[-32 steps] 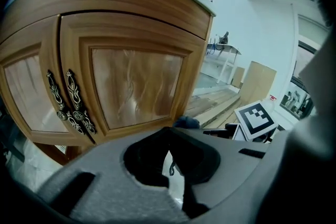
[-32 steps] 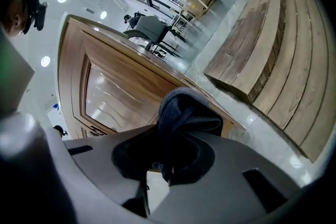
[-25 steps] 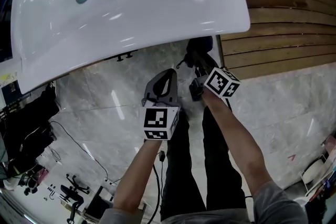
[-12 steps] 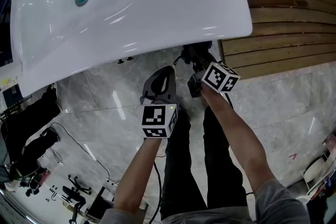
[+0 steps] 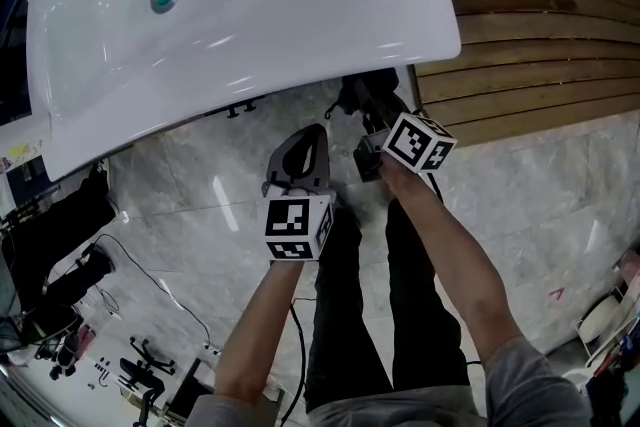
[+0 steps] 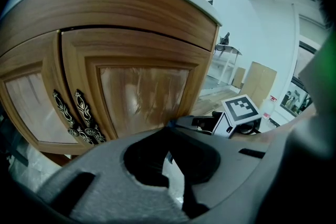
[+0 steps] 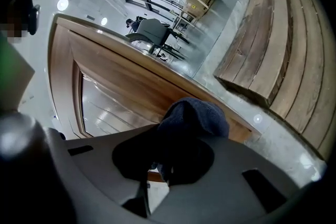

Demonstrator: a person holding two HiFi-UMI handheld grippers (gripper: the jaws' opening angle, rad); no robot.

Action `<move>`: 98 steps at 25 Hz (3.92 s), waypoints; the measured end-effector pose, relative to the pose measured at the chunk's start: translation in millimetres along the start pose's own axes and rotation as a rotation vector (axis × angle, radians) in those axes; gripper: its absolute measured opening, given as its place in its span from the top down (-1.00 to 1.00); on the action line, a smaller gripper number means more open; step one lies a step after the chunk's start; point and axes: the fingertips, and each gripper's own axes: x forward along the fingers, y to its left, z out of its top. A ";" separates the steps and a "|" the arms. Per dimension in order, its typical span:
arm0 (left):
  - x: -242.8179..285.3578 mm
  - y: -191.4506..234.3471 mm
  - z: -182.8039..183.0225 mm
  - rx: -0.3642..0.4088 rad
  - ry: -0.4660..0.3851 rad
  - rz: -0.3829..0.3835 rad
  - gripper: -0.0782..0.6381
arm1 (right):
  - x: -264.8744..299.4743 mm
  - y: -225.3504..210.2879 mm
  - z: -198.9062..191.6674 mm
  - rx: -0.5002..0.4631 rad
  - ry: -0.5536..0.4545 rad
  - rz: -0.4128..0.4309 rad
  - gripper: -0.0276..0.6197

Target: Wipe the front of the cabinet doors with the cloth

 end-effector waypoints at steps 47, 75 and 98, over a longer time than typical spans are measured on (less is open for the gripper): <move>-80.8 -24.1 108.0 0.027 -0.180 0.039 0.76 | -75.5 174.2 73.6 -0.313 0.026 0.229 0.79; -69.9 -20.4 74.3 -0.001 -0.138 0.055 0.76 | -114.6 130.6 40.8 -0.214 0.060 0.176 0.79; -35.0 28.1 1.5 0.048 -0.033 -0.037 0.76 | -32.4 13.2 -41.6 -0.033 0.065 0.013 0.79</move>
